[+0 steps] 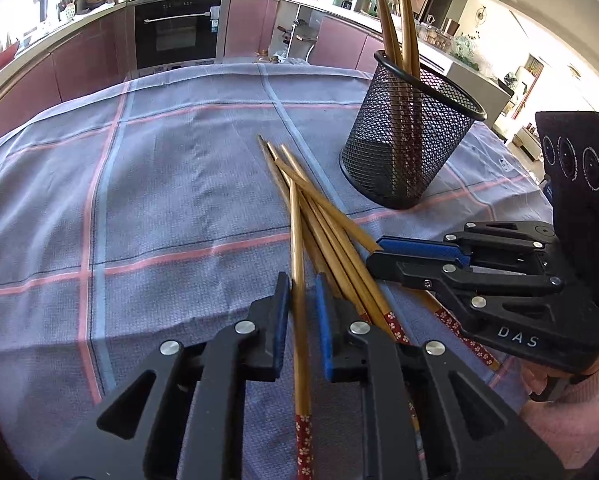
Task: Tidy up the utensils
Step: 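Grasp a chopstick with the left tool while the right tool grasps another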
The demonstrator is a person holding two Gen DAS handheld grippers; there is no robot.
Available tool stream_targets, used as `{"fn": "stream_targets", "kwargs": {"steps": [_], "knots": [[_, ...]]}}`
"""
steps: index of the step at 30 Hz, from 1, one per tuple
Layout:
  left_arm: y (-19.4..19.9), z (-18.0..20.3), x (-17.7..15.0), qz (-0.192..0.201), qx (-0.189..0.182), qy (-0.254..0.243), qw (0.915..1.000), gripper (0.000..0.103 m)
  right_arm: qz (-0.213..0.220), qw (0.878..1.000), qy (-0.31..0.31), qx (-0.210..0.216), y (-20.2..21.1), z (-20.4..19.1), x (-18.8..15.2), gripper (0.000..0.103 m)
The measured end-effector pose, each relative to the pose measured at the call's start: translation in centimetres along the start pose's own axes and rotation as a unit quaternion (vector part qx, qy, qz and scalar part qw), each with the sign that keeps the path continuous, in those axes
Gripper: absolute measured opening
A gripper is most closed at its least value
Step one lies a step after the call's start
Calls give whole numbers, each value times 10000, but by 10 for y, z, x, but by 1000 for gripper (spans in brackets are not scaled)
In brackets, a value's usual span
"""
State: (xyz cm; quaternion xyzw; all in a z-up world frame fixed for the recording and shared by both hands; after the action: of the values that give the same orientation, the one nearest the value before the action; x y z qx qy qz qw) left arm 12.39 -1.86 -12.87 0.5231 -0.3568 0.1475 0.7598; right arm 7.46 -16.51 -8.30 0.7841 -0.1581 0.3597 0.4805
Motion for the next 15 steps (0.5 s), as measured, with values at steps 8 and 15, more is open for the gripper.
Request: {"fn": "stream_targets", "kwargs": {"steps": [8,15], "knots": [[12,1,5,156,-23,79,9998,8,303,9995,87,61,22,-4,5,6],[42,9,20,521,-326,23,9981,8,706,9973,130,124,51,-4,14,6]]}}
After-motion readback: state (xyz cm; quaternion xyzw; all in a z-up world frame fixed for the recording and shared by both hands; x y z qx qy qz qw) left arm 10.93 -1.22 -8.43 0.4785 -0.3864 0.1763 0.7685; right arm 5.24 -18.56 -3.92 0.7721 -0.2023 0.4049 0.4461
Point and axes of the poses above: each gripper's, at about its wrist camera, not at the fingertips, and y roughly against the way its jaws point, z to its right, x to its top, the point moved 1 cm from there along -y, roughly the way its jaws point, and after that the axes turned 9 degrees about z, right-handed, at the moved point
